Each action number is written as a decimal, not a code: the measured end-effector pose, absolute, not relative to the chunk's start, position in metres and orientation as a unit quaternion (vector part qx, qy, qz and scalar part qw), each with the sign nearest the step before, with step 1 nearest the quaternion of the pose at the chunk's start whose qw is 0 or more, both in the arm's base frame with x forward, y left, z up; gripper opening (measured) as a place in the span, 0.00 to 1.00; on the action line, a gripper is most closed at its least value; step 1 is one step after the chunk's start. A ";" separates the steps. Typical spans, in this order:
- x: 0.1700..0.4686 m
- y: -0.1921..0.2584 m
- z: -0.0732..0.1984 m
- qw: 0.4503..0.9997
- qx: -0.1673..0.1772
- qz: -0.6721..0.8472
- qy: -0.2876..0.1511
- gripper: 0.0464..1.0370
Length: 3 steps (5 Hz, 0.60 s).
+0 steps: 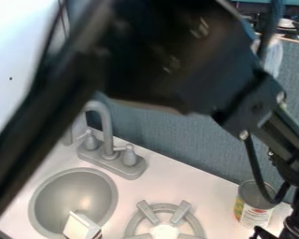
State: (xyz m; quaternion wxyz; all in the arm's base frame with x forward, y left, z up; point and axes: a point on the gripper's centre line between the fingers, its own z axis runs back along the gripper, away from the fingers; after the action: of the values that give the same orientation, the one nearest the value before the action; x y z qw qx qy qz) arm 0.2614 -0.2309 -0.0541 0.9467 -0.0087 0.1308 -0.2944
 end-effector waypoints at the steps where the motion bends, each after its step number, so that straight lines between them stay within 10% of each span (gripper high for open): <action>1: 0.217 -0.233 -0.053 0.932 -0.053 -0.325 0.149 0.58; 3: 0.200 -0.251 -0.068 0.902 -0.079 -0.382 0.186 0.58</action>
State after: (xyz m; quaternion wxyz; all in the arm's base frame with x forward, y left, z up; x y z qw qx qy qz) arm 0.1999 -0.2510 -0.0685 0.9018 -0.0793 0.1857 -0.3821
